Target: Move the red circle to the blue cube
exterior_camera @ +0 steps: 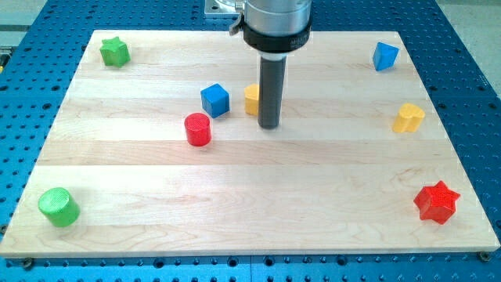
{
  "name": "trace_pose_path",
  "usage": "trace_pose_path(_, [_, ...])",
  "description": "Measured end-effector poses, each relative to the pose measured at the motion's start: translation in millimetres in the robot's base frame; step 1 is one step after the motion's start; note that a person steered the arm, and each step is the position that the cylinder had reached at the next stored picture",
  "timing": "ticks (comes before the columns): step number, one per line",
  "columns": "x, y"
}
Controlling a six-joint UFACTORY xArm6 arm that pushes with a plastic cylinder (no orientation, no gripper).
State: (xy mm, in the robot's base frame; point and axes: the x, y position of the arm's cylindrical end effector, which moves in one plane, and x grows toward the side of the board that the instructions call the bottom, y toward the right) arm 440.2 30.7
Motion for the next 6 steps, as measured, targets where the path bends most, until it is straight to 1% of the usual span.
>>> trace_pose_path(1, [59,-11])
trace_pose_path(2, [80,-51])
trace_pose_path(3, [77,-102])
trace_pose_path(4, [45,-131])
trace_pose_path(6, [19,-123])
